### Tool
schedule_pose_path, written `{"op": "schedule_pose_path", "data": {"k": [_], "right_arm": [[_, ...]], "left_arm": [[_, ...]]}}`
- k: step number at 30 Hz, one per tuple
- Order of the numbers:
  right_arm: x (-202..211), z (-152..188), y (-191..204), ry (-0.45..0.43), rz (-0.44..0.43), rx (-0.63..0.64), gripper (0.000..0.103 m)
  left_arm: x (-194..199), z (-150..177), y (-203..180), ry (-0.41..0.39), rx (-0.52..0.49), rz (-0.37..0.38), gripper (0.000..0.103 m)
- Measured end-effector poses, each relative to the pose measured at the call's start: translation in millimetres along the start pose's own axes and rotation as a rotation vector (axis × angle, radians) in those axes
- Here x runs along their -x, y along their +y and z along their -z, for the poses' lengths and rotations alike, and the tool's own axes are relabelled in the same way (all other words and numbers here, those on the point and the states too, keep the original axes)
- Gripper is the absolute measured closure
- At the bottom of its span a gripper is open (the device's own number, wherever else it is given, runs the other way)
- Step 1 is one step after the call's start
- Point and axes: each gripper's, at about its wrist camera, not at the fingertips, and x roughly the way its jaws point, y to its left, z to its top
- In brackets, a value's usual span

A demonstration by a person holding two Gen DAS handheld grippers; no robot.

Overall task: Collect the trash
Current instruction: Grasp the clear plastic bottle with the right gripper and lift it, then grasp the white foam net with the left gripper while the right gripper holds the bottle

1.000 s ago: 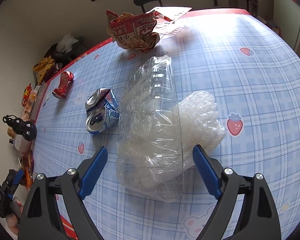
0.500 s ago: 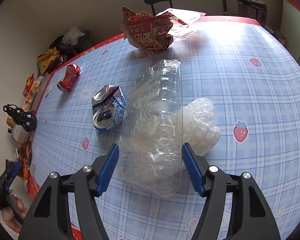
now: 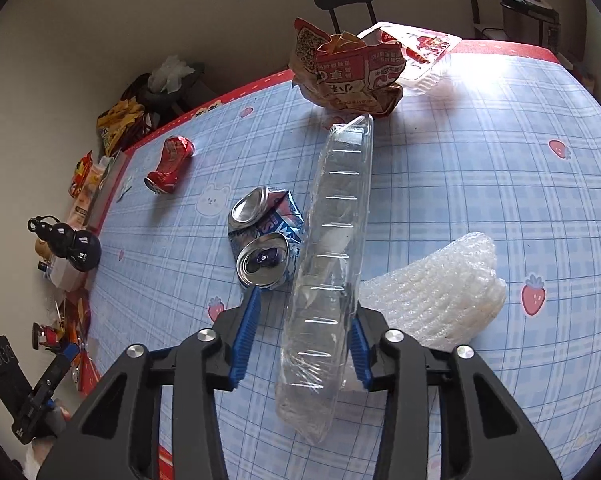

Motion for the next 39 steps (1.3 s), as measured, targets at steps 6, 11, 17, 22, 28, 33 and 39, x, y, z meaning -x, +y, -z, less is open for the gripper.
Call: {"op": "schedule_pose_path", "data": {"k": [6,11,17,22,28,33,39], "right_arm": [[11.4,6.5,3.4,-0.02,-0.039,-0.01,0.085],[36.4,8.4,7.0,-0.073,-0.076,0.005,0.086],[78.3,8.8,5.1,-0.169,-0.107,0.01,0.086],[110.7,10.0,-9.4,-0.24,-0.119,-0.02,0.086],[140.9,12.0,-34.9,-0.292,-0.135,-0.088,0.086],[142.0,23.7,-65.4,-0.27,-0.27,-0.25,0.086],[133.6,39.6,-78.0,-0.254,-0.258,-0.32,0.086]], "left_arm": [[0.4,-0.4,5.8,0.002,0.014,-0.015,0.006],[-2.8,-2.6,3.9,0.009,0.017,-0.011,0.006],[-15.7,-10.9,-19.4,0.033,-0.039,0.019,0.006],[-30.1,-21.3,-45.8,0.044,-0.087,0.051,0.007],[-47.7,-33.8,-73.4,0.065,-0.13,0.096,0.007],[-59.2,-35.2,-100.7,0.079,-0.177,0.134,0.007],[-62.6,-27.5,-118.3,0.105,-0.198,0.168,0.007]]}}
